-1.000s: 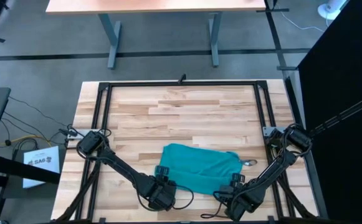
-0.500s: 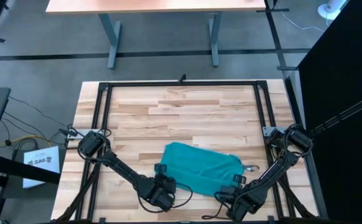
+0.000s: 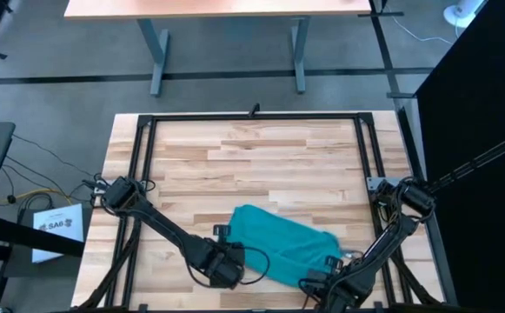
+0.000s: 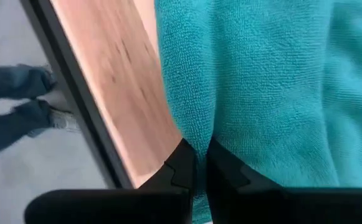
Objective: Roll towel
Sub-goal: Roll the blue towel
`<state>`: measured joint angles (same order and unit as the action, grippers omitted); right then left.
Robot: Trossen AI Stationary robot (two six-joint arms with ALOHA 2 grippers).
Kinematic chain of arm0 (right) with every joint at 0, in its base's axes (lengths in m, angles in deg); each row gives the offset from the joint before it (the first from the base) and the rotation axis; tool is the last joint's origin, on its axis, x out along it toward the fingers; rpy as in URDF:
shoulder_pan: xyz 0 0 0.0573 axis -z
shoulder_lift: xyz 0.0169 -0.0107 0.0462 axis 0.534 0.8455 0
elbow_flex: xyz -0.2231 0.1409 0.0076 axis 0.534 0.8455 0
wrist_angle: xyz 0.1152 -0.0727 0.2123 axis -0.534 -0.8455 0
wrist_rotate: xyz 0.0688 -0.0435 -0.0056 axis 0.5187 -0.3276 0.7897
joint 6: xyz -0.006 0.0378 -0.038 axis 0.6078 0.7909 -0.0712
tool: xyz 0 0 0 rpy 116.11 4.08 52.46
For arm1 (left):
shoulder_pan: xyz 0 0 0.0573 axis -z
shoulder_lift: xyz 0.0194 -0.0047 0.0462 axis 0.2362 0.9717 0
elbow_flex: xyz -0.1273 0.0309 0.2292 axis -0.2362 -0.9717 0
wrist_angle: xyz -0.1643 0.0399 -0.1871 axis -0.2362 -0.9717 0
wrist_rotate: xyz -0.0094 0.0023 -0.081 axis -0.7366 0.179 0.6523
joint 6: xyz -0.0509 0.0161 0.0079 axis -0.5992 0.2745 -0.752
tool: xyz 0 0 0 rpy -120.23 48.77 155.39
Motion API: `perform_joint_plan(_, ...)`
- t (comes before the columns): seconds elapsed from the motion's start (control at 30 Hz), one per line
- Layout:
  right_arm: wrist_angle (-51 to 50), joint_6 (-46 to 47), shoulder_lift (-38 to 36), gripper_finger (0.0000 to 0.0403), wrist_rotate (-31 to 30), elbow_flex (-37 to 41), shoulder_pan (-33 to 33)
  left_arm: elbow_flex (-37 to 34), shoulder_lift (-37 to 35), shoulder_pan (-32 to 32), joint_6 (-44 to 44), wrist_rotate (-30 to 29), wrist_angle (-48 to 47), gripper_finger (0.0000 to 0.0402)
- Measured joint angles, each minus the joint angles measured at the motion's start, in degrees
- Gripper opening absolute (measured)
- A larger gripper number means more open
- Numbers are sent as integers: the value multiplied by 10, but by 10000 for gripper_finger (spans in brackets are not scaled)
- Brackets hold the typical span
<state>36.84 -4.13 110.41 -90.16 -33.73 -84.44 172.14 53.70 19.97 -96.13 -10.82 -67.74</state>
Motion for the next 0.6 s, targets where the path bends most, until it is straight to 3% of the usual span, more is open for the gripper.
perform_joint_plan(0.27,-121,45,-2,10,-8,-50,-3,0,-26,-38,79,2,-31,1)
perform_joint_plan(0.6,-195,134,-24,10,-36,-45,-5,-14,-43,-129,217,19,-14,1)
